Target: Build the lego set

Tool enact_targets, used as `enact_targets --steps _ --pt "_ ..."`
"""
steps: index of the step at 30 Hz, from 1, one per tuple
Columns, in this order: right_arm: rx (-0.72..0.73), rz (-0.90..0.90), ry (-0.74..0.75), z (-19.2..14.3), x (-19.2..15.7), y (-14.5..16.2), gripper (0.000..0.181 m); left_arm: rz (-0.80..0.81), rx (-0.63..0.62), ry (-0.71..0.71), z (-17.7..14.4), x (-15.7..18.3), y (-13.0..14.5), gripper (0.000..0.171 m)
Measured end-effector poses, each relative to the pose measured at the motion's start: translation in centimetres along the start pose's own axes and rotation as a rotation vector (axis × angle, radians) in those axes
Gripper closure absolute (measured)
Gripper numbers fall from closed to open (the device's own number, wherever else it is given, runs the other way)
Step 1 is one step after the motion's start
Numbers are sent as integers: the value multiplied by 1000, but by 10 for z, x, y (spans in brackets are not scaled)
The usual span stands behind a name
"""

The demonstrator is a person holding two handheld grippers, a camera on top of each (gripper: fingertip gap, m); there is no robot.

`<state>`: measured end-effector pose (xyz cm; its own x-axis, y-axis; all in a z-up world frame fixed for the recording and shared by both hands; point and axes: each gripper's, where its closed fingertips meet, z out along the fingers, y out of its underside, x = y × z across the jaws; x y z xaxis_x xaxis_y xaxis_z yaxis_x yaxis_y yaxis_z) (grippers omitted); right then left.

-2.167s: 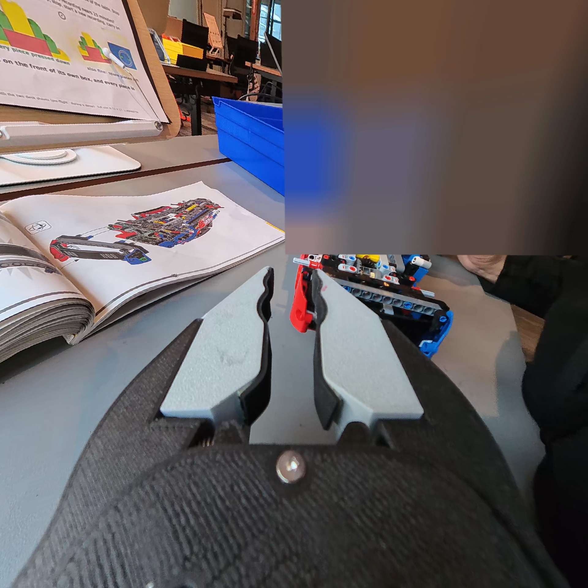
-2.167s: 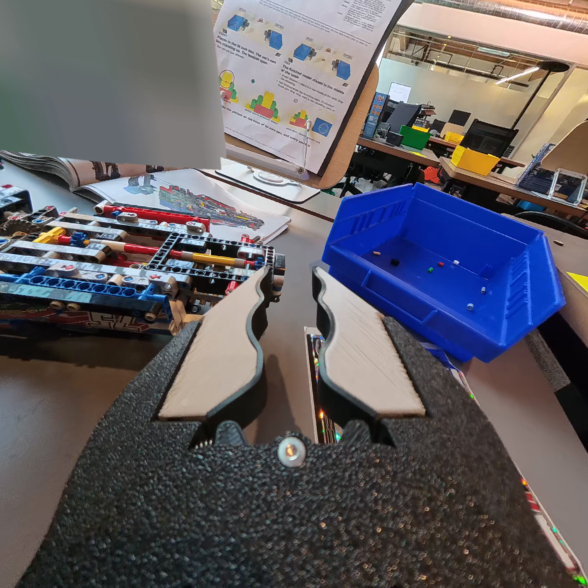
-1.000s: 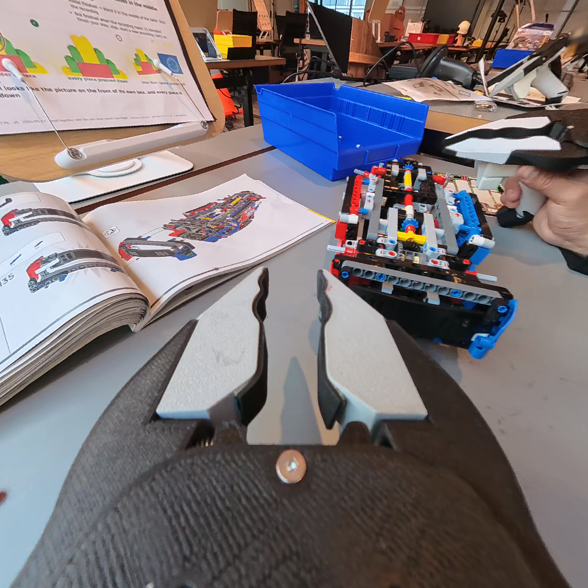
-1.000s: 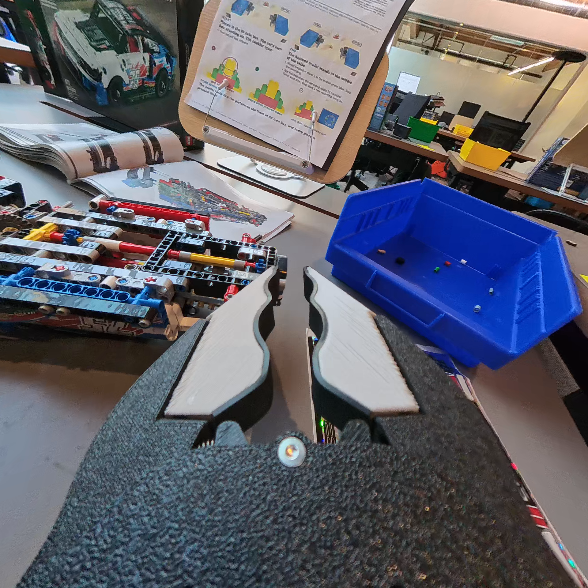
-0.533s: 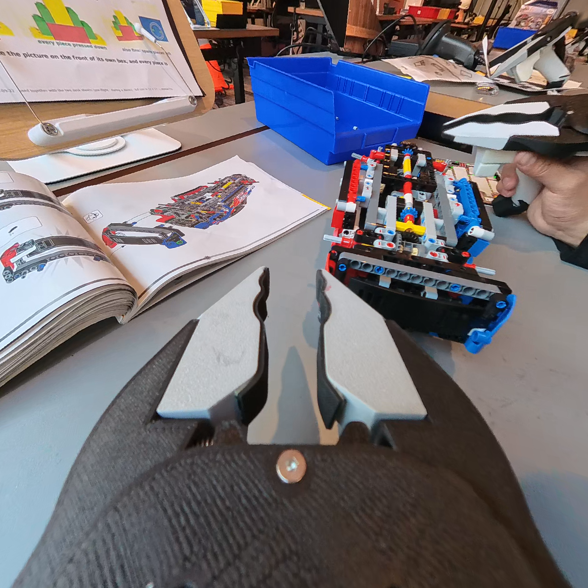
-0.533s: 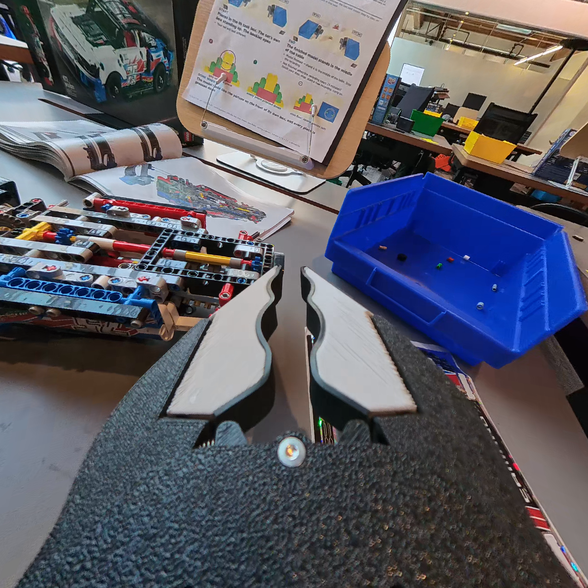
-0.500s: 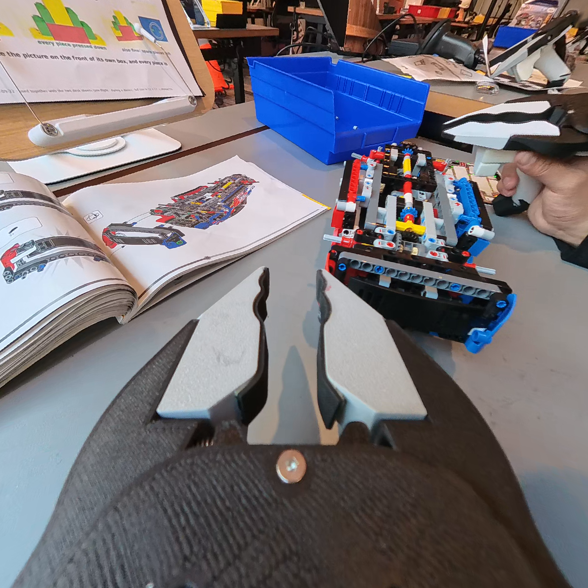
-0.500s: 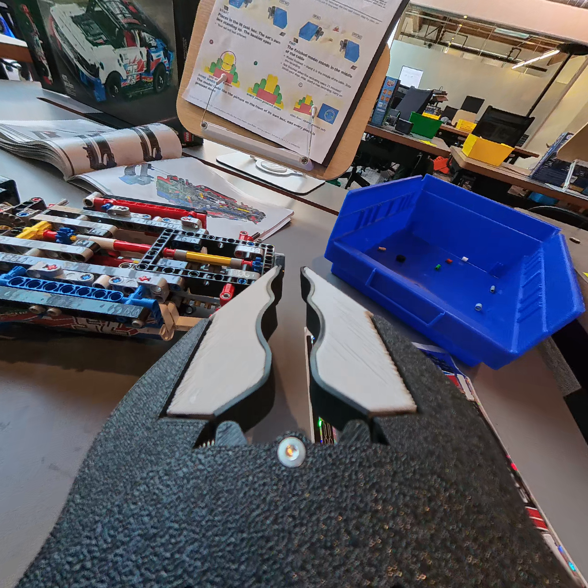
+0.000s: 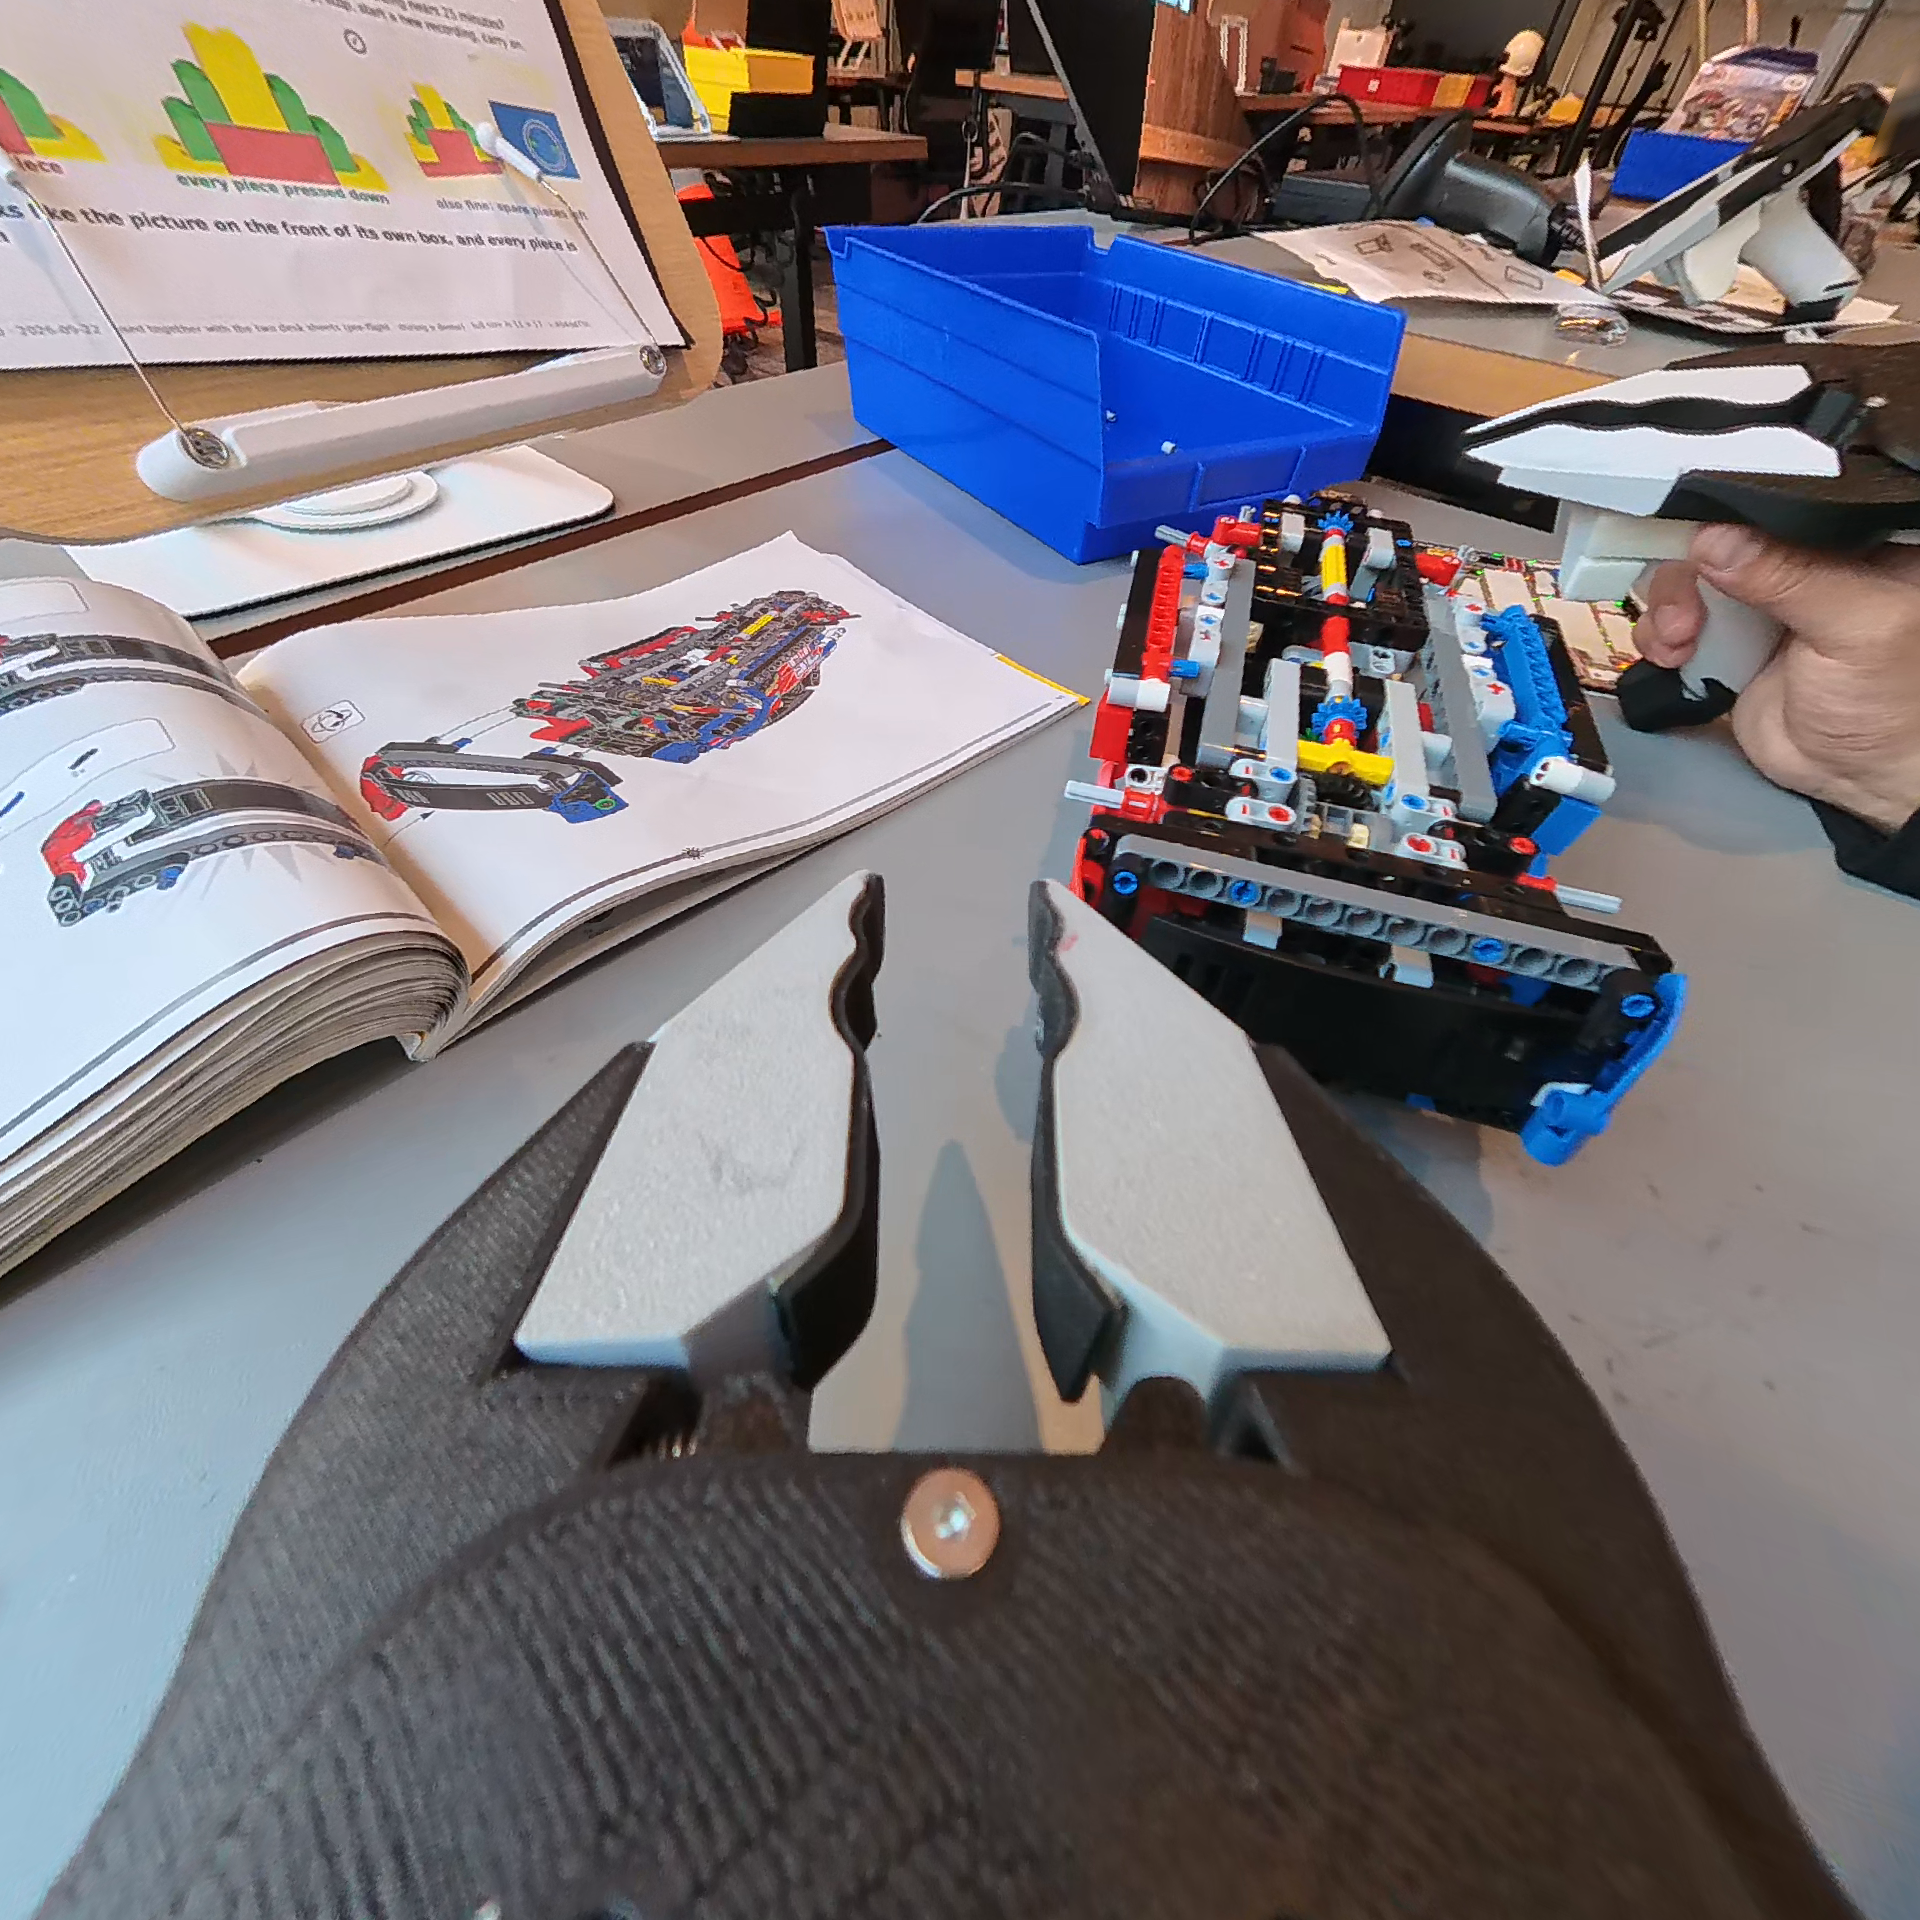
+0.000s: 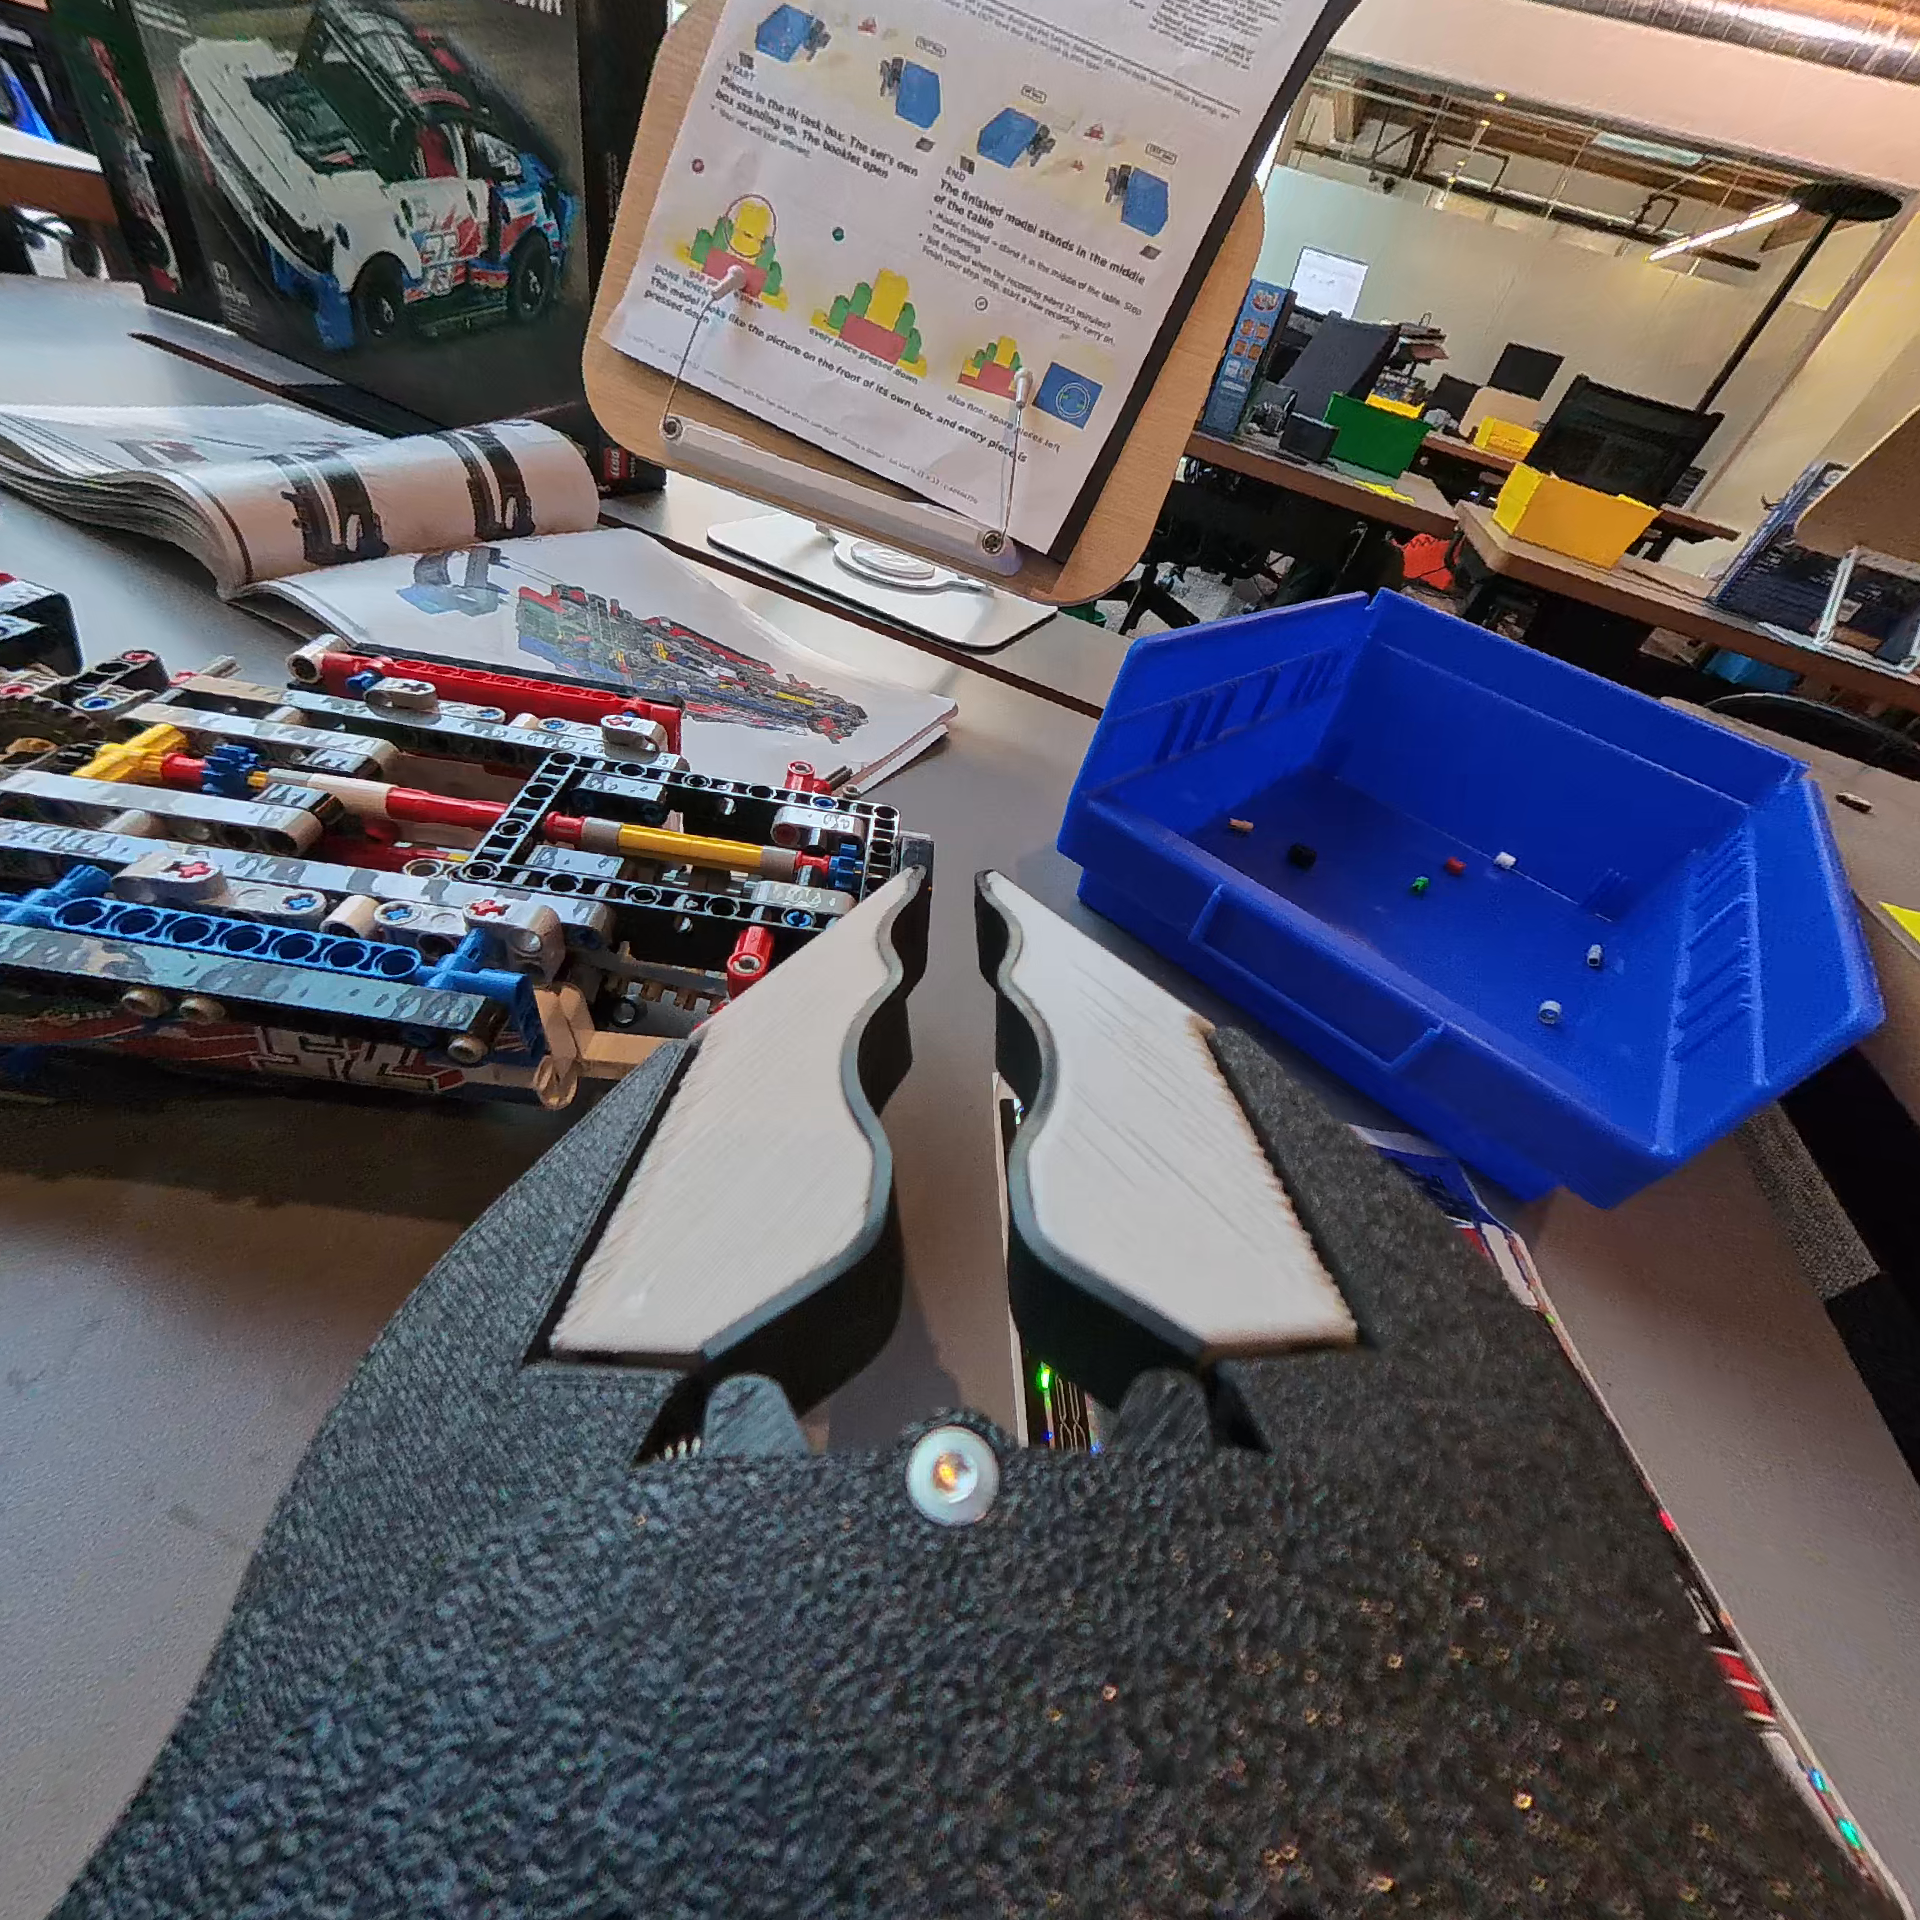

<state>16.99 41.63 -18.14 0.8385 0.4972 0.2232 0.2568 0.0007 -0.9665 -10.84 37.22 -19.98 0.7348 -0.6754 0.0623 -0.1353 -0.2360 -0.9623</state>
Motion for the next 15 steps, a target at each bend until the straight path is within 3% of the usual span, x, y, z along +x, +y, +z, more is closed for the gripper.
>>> enact_targets --steps 15 --pt "-7 -8 -6 1 -2 1 175 14 -2 6 0 2 0 147"
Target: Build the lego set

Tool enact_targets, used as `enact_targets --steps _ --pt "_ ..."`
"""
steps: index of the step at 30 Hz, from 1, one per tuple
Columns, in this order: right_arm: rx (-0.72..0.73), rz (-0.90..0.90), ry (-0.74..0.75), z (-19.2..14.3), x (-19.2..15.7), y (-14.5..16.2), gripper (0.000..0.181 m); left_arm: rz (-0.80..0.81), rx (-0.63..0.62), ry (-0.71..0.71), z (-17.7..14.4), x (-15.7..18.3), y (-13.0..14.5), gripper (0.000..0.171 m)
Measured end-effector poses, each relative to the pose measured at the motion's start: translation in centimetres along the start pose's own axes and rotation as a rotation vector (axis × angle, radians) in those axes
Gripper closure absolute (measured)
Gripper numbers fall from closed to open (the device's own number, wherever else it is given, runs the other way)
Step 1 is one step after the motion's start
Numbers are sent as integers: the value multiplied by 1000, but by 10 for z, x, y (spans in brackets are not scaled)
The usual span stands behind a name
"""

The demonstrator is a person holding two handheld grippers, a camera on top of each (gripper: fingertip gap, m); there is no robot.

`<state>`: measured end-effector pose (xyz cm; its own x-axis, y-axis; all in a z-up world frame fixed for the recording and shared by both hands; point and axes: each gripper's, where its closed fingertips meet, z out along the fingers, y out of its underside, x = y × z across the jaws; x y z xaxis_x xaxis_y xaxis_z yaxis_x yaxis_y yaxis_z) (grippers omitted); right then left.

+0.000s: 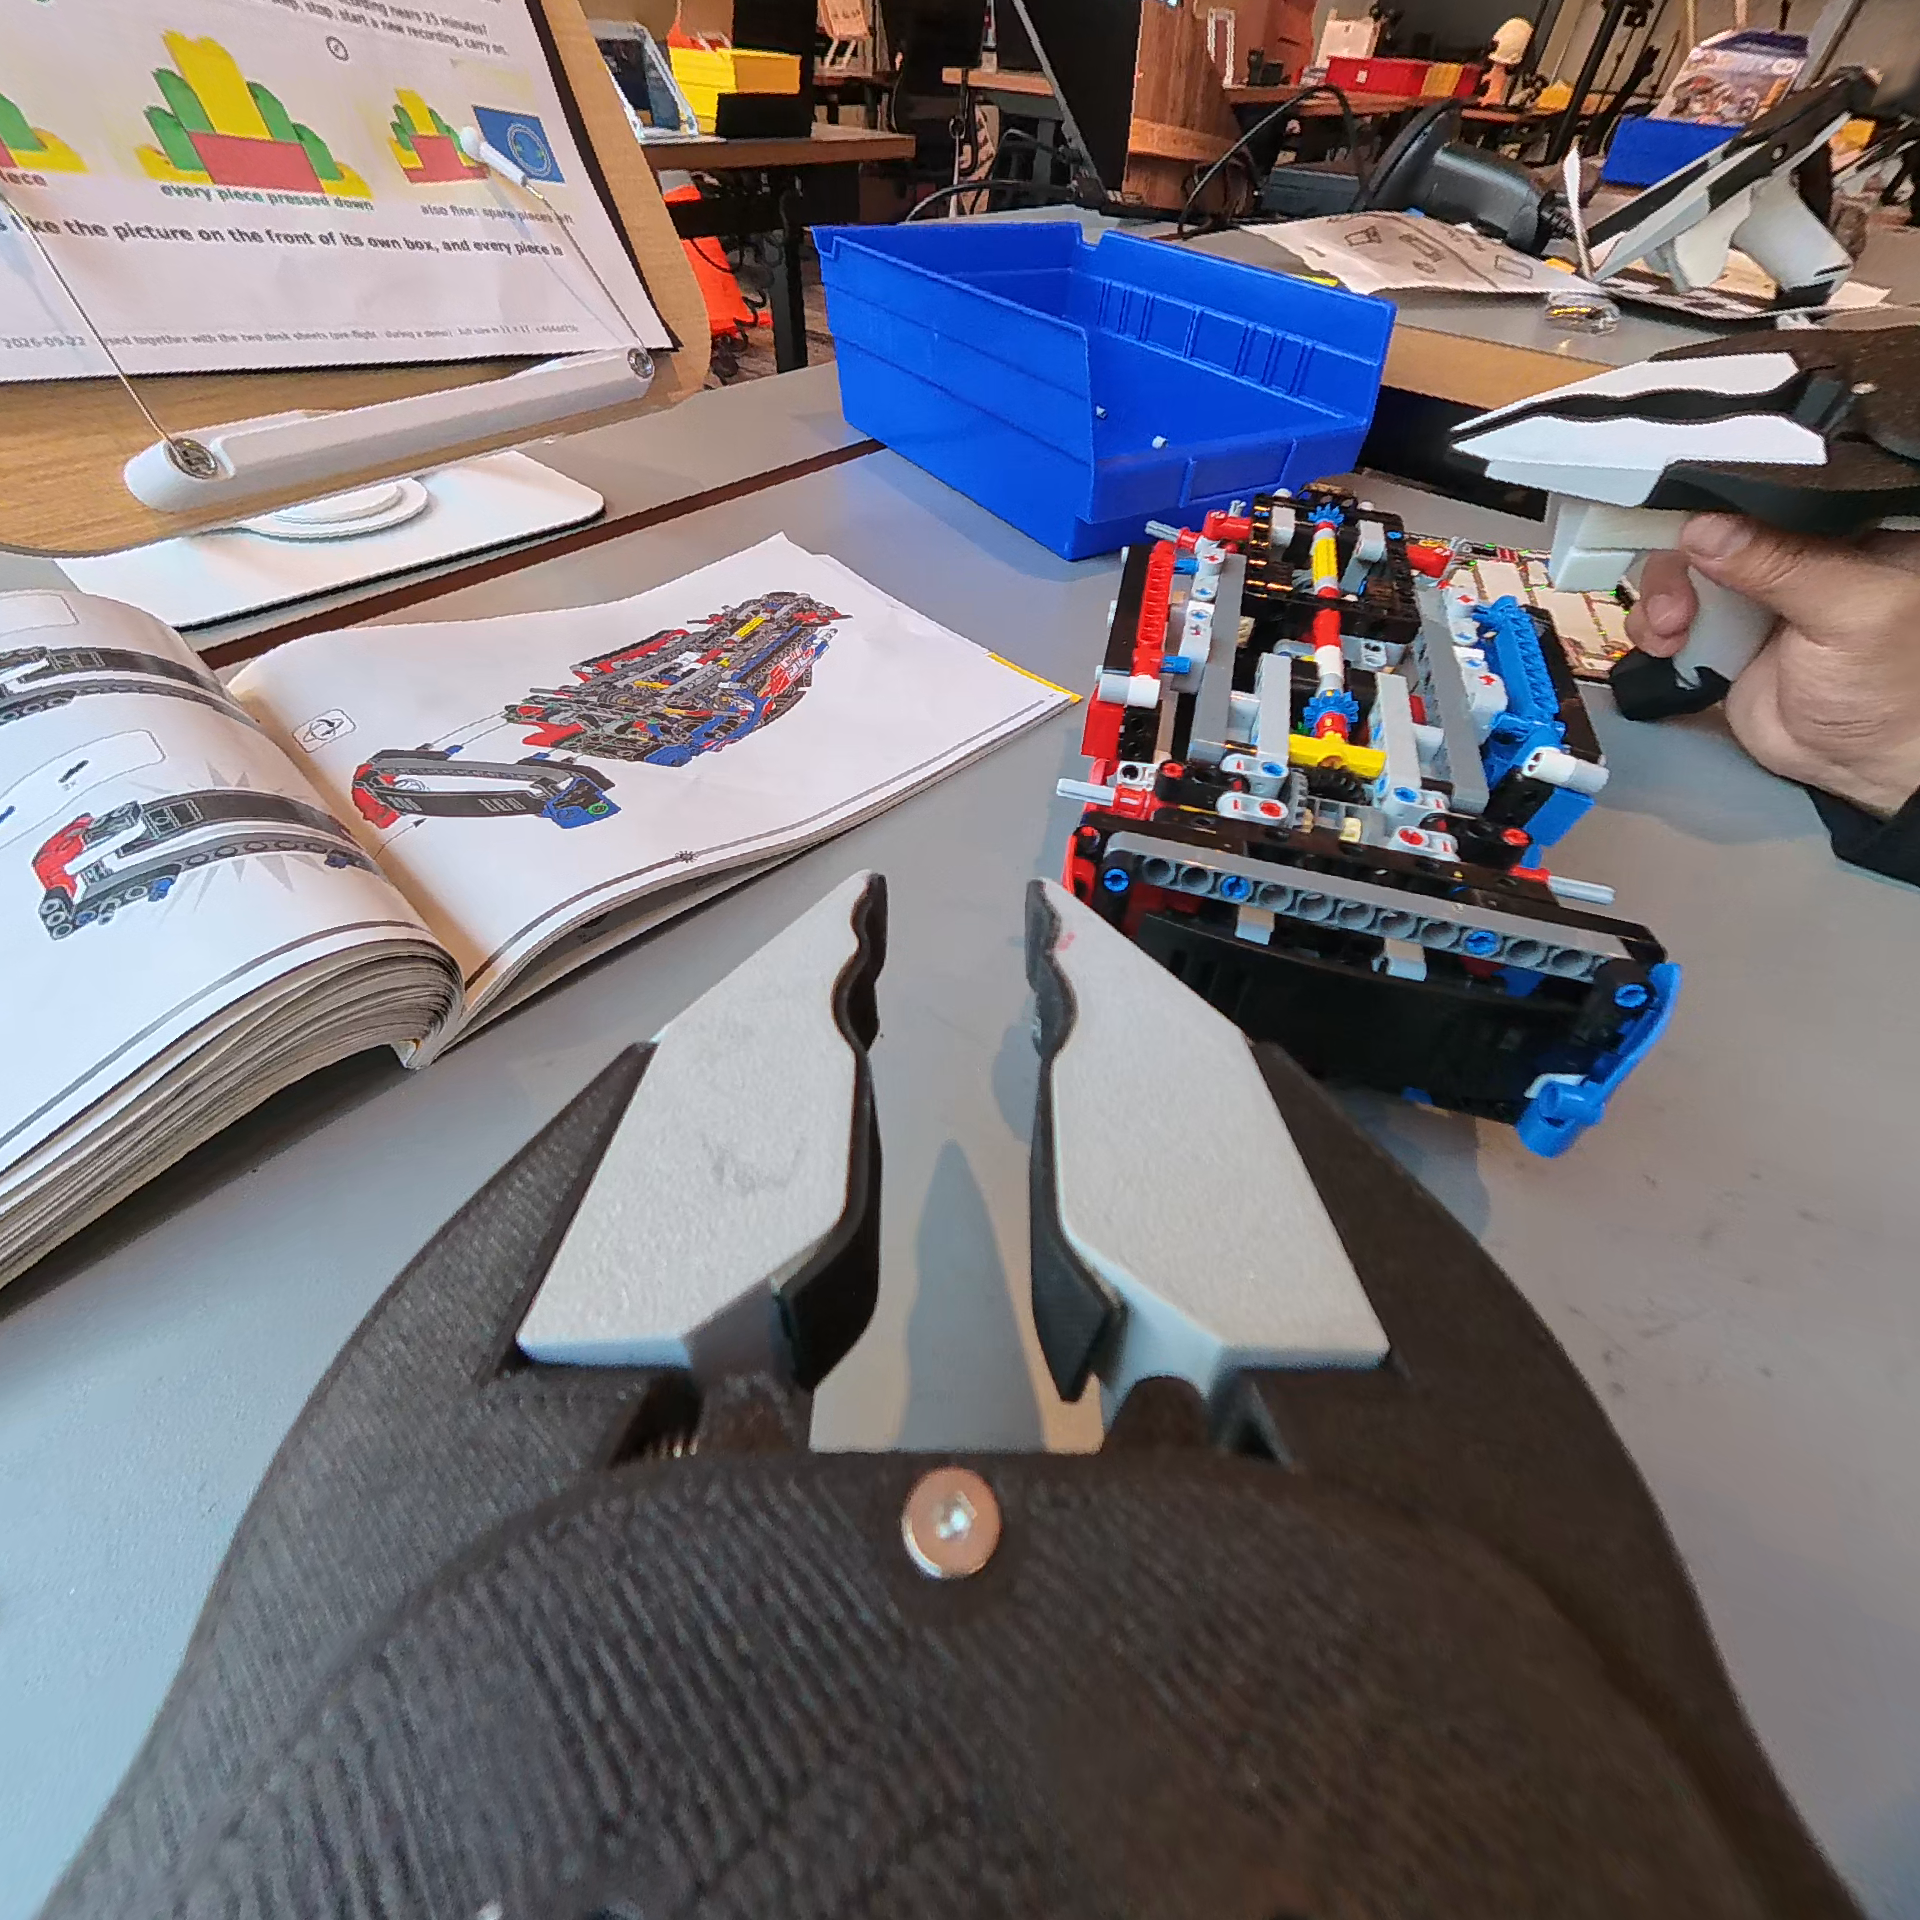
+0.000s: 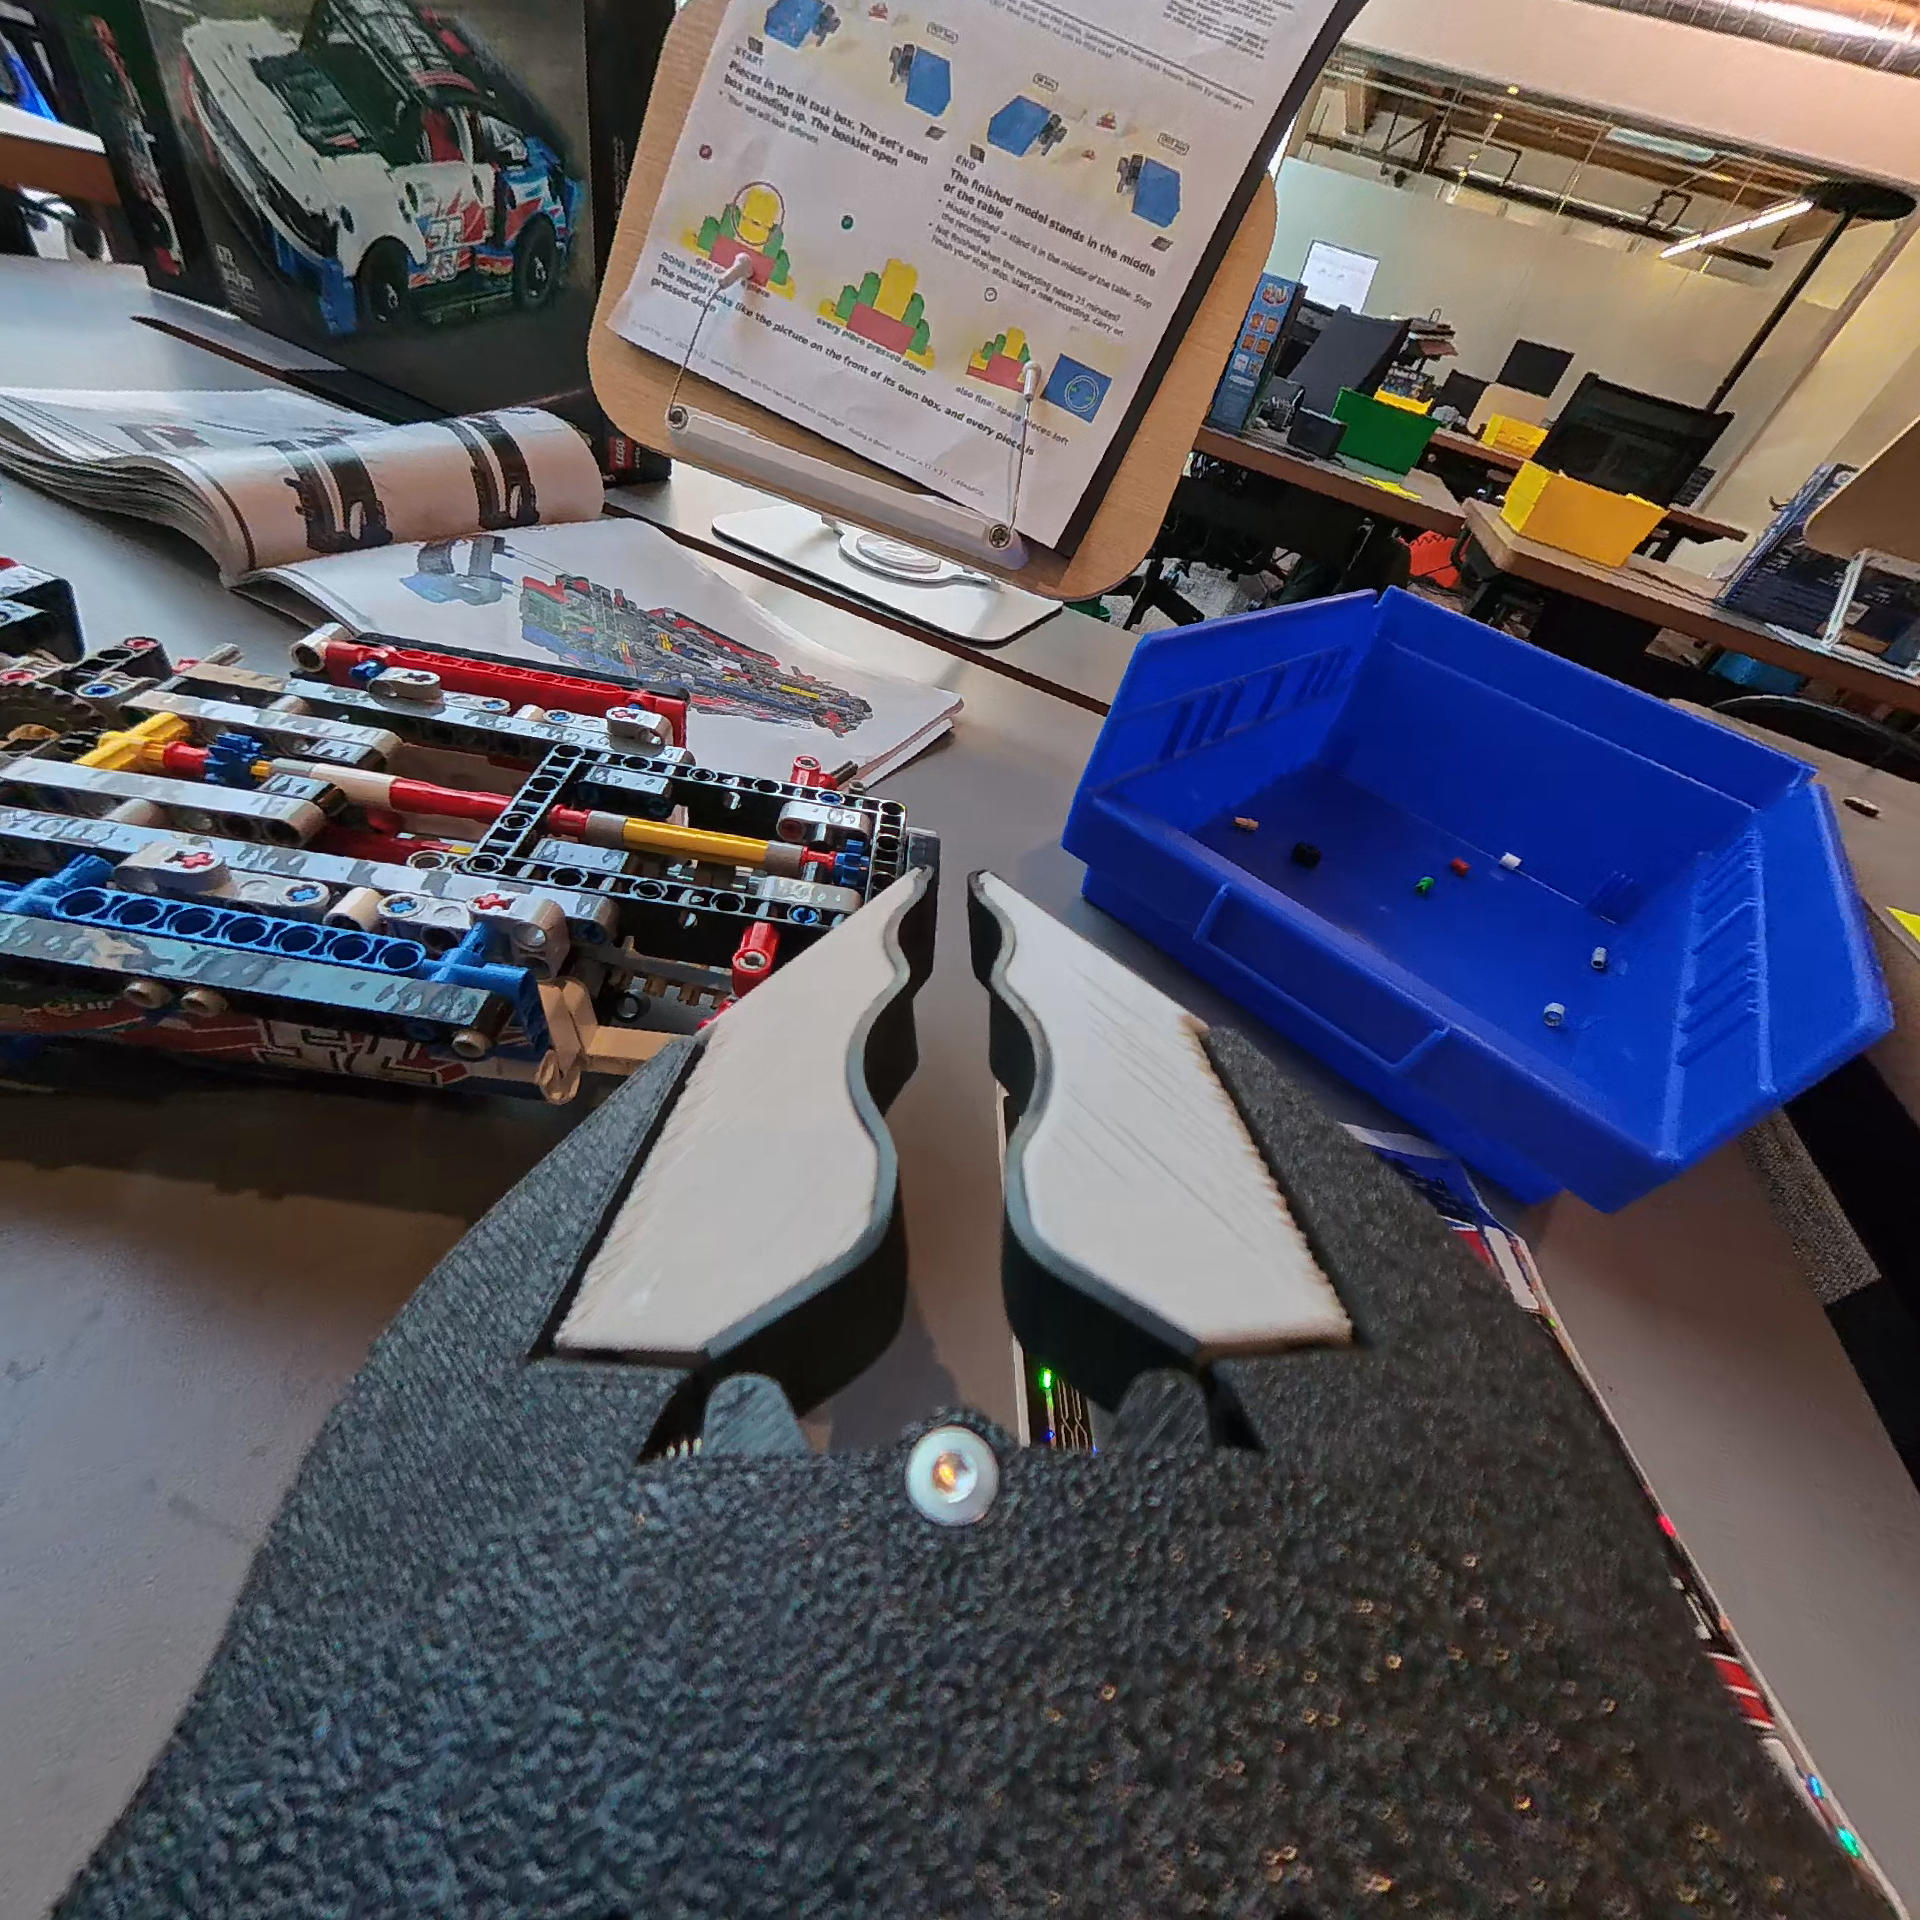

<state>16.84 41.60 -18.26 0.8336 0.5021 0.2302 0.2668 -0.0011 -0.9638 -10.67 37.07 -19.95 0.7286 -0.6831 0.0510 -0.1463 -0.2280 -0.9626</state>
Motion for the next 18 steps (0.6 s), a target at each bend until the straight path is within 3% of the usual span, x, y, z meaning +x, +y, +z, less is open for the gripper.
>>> enact_targets --steps 18 --pt "2 -4 -4 -1 -1 0 178 17 -4 2 0 2 0 147"
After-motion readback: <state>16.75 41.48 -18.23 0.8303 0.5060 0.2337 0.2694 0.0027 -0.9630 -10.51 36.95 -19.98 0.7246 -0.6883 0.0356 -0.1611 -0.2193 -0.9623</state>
